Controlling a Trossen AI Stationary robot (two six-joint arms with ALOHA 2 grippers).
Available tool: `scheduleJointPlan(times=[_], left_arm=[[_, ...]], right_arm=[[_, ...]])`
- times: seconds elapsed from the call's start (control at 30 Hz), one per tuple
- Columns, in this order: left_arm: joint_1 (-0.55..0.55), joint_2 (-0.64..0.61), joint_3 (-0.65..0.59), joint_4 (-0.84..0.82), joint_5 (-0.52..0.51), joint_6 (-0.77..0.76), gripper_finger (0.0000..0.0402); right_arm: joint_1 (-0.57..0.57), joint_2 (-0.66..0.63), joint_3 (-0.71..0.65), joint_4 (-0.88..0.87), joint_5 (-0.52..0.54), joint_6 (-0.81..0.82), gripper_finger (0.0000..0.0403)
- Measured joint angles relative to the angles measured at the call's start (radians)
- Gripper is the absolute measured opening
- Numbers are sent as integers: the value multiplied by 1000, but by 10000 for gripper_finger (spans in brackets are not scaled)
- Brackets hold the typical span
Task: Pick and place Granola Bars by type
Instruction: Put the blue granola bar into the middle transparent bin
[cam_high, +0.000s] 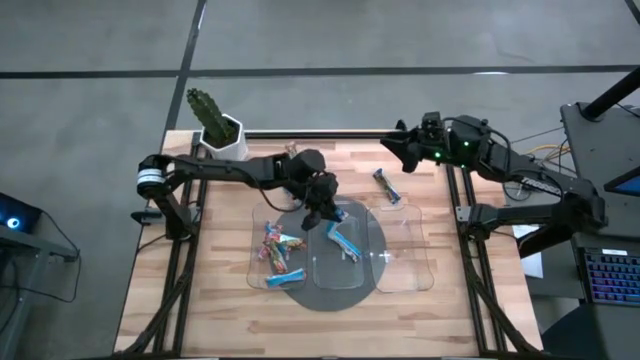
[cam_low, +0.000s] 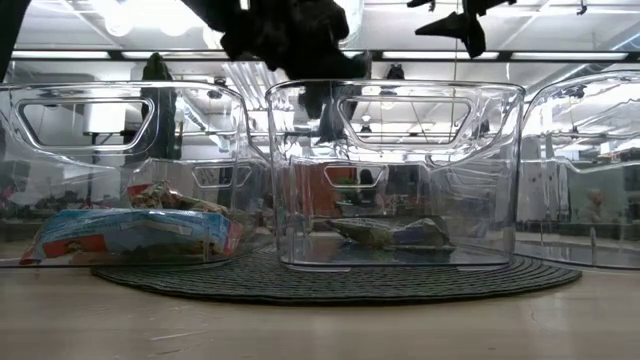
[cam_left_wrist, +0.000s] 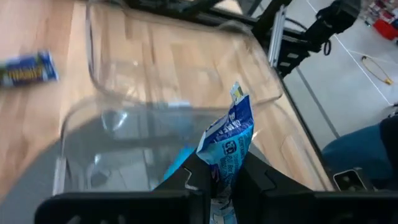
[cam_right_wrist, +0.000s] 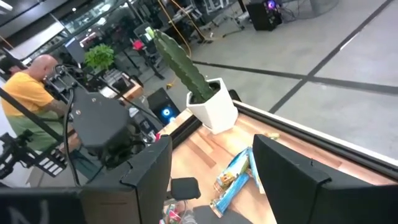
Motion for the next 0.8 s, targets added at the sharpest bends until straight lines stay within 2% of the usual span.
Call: scheduleJointPlan(times=[0.23,0.6,0.8], left_arm=[[-10,0,-45,35,2,-98,38],[-22,0,-30,42,31,-144,160],[-36,-2,37,40,72,-129,162]], right_arm=[[0,6,0,2,0,0,214],[0,6,0,2,0,0,215],[0,6,0,-55,12,-1,215]])
